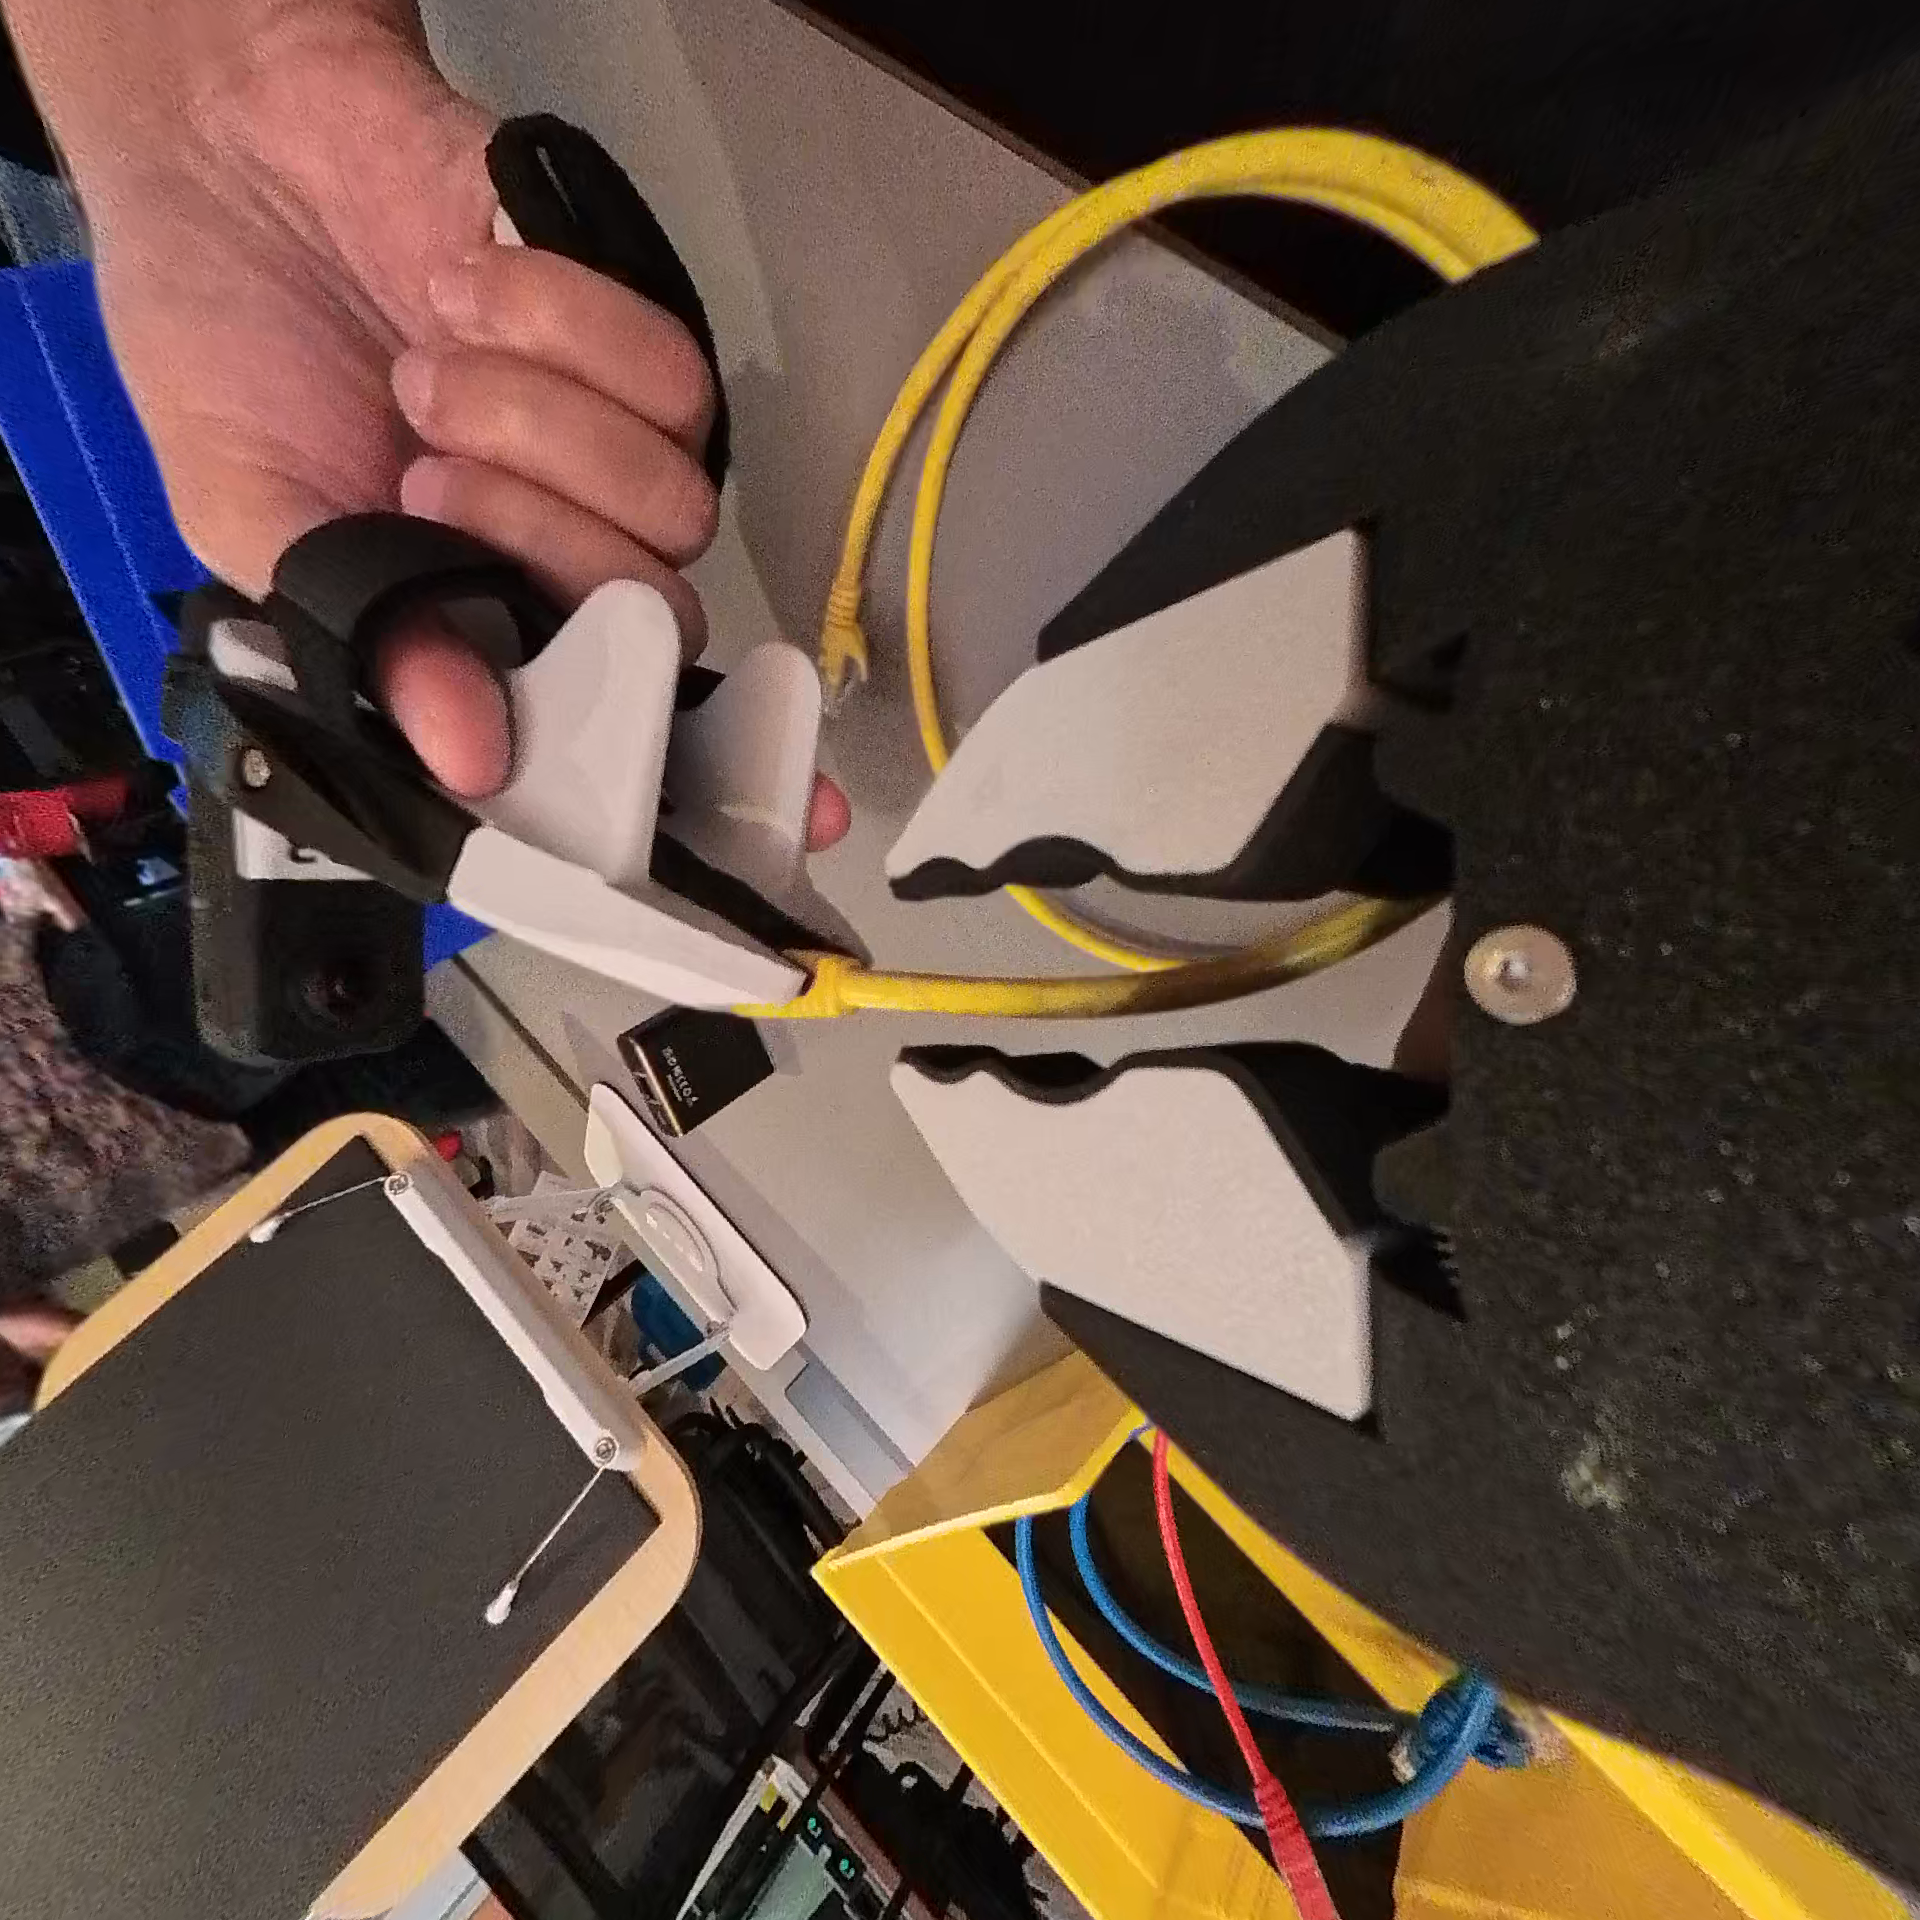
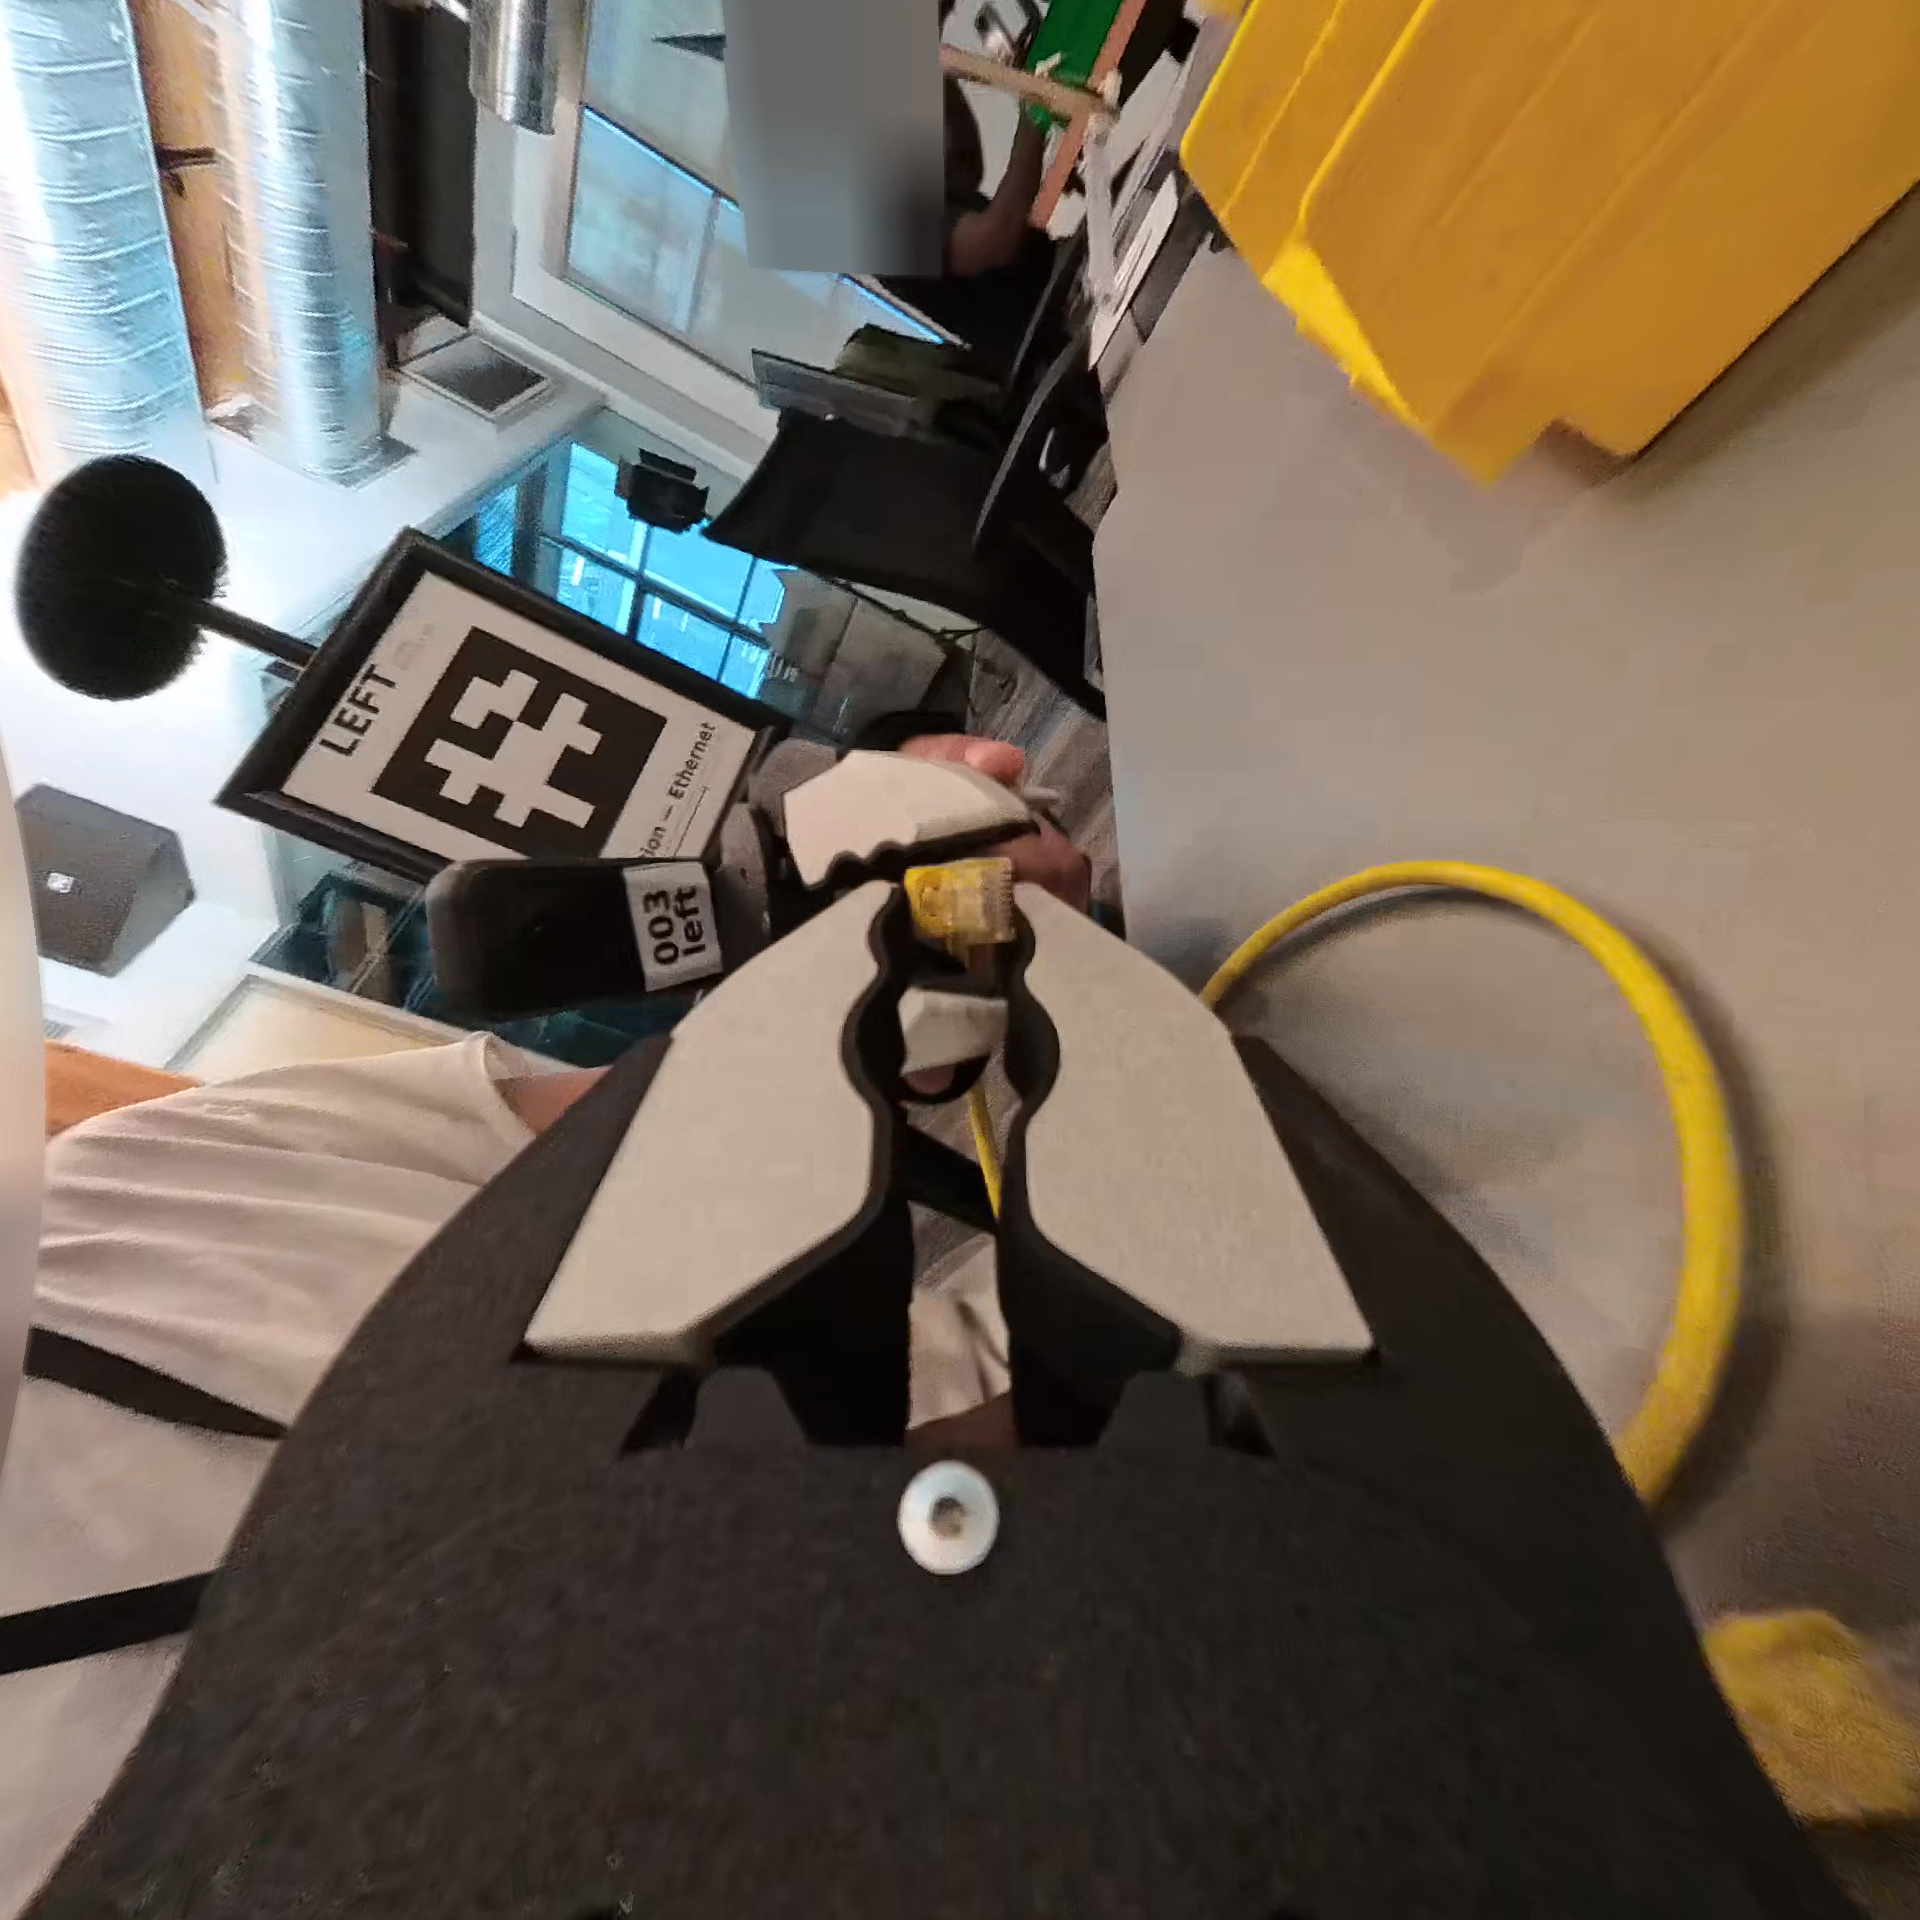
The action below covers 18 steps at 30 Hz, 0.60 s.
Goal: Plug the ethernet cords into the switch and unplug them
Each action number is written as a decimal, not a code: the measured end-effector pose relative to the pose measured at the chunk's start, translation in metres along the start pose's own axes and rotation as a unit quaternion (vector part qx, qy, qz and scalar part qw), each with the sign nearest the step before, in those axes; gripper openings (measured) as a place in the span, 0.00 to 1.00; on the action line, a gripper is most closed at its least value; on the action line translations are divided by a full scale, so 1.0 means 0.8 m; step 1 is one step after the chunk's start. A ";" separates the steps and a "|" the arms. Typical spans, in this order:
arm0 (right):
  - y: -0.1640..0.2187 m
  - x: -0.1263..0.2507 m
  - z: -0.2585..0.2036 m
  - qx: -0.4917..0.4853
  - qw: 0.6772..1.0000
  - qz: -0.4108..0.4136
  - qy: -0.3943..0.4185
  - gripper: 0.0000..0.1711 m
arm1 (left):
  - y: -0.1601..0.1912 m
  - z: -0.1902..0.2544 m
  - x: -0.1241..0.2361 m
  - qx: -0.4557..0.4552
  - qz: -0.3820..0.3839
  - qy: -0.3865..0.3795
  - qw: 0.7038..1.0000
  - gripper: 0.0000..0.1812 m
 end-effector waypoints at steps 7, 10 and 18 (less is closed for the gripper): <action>0.004 -0.002 0.008 -0.022 1.000 -0.013 -0.012 0.08 | 0.003 -0.005 0.002 0.014 0.011 0.019 1.000 0.03; 0.001 -0.001 0.006 -0.014 1.000 -0.007 -0.019 0.08 | 0.003 -0.008 0.001 0.041 -0.003 0.025 0.999 0.03; -0.071 0.098 0.032 0.361 0.843 0.141 0.373 0.28 | 0.019 -0.036 0.008 0.095 -0.029 -0.021 0.995 0.03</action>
Point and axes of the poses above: each gripper's, where its closed fingertips meet, x back along the fingers, y out of its underside, z = x × y across the jaws, the point moved 6 cm from there along x, back along the fingers, and after that the axes turned 8 degrees about -x, right-handed, at the moved point
